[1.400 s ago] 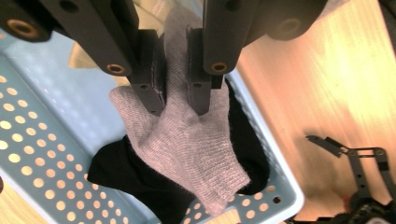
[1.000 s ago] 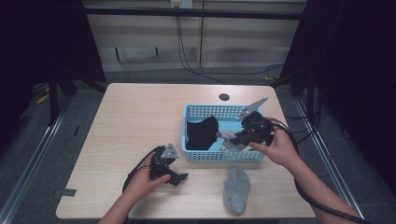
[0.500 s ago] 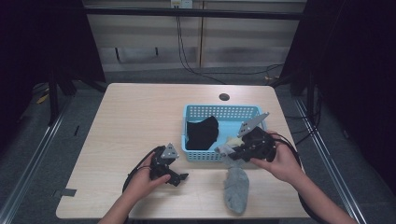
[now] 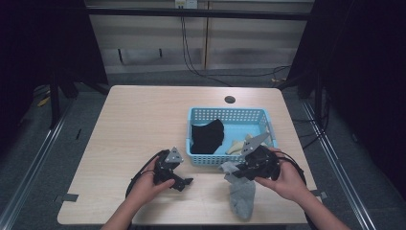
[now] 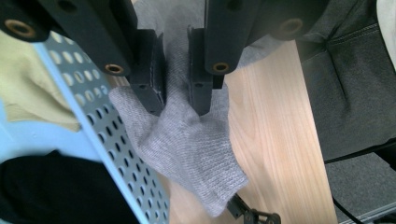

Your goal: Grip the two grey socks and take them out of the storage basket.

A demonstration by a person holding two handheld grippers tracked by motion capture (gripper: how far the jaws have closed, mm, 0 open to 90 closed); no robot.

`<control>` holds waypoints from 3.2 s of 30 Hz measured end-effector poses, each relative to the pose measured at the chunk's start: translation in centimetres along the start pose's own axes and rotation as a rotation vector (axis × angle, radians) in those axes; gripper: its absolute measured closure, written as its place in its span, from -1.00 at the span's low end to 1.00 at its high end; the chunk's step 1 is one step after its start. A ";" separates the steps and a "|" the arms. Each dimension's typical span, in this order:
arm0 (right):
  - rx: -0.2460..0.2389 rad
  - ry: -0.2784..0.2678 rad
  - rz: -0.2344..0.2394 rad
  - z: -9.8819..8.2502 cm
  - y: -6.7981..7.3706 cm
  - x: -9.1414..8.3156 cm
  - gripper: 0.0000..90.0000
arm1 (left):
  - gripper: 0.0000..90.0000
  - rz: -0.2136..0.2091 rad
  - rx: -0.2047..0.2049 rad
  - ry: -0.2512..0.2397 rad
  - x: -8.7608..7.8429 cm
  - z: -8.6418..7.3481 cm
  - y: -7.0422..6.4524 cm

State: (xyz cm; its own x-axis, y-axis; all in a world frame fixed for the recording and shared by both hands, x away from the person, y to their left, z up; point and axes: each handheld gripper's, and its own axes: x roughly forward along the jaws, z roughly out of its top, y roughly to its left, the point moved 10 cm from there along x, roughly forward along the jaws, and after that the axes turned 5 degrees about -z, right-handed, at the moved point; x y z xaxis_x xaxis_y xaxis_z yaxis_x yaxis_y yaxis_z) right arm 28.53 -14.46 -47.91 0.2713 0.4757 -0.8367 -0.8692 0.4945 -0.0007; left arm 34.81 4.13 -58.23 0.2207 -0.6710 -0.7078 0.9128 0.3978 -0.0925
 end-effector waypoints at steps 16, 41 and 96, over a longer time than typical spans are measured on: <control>0.016 0.033 0.013 -1.6 0.9 2.8 0.72 | -1.00 0.000 -0.001 -0.001 0.0 0.0 0.0; 0.022 0.054 0.011 -2.5 1.2 4.7 0.60 | -1.00 0.002 -0.001 -0.002 0.0 0.0 0.0; 0.068 -0.081 0.024 -3.4 0.8 2.5 -0.46 | -1.00 0.002 -0.004 -0.001 0.0 0.0 0.0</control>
State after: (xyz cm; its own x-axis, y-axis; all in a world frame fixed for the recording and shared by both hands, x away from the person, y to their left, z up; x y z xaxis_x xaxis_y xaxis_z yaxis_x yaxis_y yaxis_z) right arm 27.09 -15.32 -51.80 0.2855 0.5436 -0.7893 -0.8467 0.5290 0.0581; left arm 34.78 4.14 -58.23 0.2234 -0.6708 -0.7072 0.9108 0.4021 -0.0937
